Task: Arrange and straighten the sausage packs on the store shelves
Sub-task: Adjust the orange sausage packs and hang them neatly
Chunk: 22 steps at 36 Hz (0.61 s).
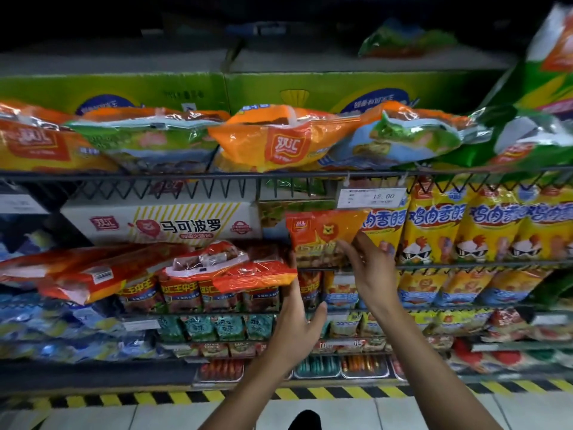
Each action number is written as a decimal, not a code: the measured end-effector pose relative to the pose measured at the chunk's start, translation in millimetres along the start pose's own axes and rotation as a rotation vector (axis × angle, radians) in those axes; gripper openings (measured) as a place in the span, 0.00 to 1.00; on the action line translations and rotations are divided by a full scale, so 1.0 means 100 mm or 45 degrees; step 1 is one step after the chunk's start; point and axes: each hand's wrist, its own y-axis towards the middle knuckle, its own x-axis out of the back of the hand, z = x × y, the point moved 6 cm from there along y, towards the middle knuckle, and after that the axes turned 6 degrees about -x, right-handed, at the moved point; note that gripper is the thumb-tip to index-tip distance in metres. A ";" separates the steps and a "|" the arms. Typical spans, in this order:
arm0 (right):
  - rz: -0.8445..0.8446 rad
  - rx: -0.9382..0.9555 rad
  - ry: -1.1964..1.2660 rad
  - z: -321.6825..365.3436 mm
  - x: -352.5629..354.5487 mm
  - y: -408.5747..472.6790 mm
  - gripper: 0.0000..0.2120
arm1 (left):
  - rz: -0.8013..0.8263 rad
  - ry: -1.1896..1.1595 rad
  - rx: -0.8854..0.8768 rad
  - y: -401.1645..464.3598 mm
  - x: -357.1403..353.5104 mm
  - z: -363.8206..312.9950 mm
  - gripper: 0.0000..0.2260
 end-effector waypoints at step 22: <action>-0.108 -0.142 0.158 -0.21 -0.15 -0.11 0.20 | -0.251 0.021 -0.094 0.47 0.03 -0.18 0.44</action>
